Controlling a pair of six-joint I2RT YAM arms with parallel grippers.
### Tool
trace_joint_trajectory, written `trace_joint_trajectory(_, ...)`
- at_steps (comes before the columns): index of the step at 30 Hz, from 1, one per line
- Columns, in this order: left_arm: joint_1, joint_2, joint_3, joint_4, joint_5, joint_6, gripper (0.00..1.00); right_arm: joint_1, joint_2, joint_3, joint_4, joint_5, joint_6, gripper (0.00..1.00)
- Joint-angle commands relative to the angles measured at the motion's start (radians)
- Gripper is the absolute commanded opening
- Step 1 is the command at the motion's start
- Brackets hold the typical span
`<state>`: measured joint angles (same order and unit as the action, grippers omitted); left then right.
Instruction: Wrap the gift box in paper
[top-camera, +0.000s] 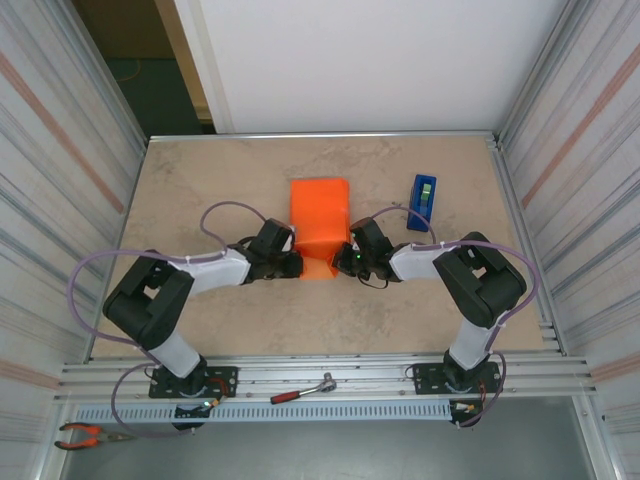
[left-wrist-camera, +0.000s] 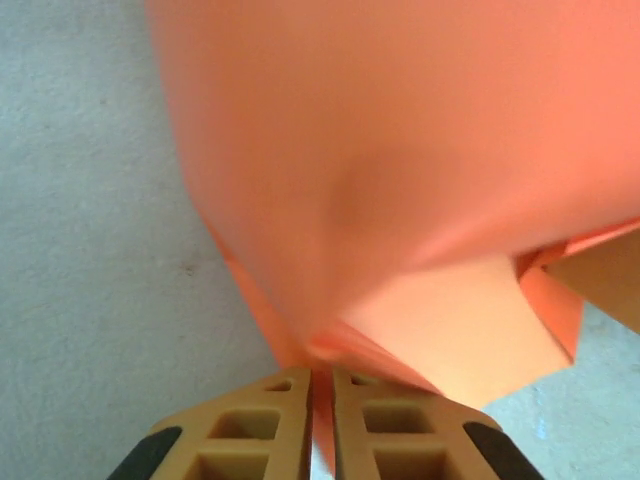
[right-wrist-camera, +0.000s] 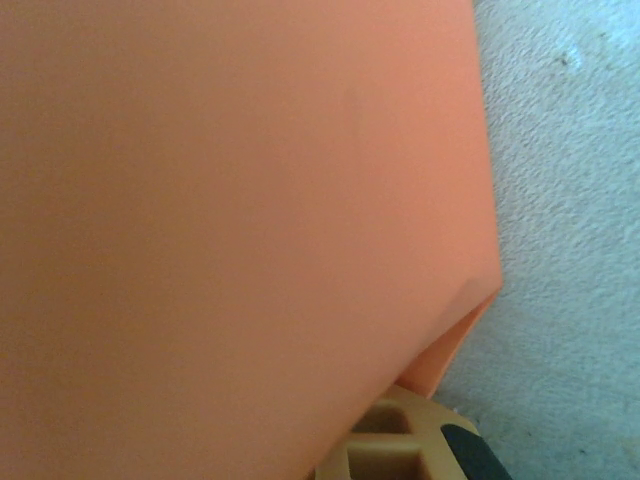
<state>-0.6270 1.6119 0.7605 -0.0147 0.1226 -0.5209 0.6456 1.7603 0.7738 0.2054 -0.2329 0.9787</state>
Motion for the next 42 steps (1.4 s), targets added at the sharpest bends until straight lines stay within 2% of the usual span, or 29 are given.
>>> trace_joint_trajectory(1, 0.004, -0.038, -0.03, 0.101, 0.037, 0.014, 0.15, -0.004, 0.028, -0.021, -0.054, 0.015, -0.025, 0.0)
trace_joint_trajectory(8, 0.003, -0.029, -0.064, 0.228, 0.066, 0.018, 0.15, 0.002, 0.033, -0.022, -0.064, 0.021, -0.023, 0.0)
trace_joint_trajectory(22, 0.004, 0.059, -0.034, 0.37, 0.089, 0.048, 0.14, 0.01, 0.043, -0.022, -0.07, 0.025, -0.021, 0.0)
trace_joint_trajectory(30, -0.007, 0.122, -0.041, 0.535, 0.097, 0.003, 0.14, 0.015, 0.039, -0.026, -0.078, 0.032, -0.021, 0.0)
trace_joint_trajectory(34, -0.018, 0.141, -0.023, 0.56, 0.103, -0.012, 0.14, 0.016, 0.042, -0.027, -0.08, 0.031, -0.022, 0.0)
trace_joint_trajectory(38, -0.017, 0.061, -0.054, 0.525, 0.114, -0.015, 0.18, 0.014, 0.034, -0.033, -0.083, 0.035, -0.024, 0.0)
trace_joint_trajectory(42, -0.013, -0.109, -0.136, 0.417, 0.045, -0.016, 0.22, 0.006, 0.024, -0.042, -0.083, 0.034, -0.027, 0.0)
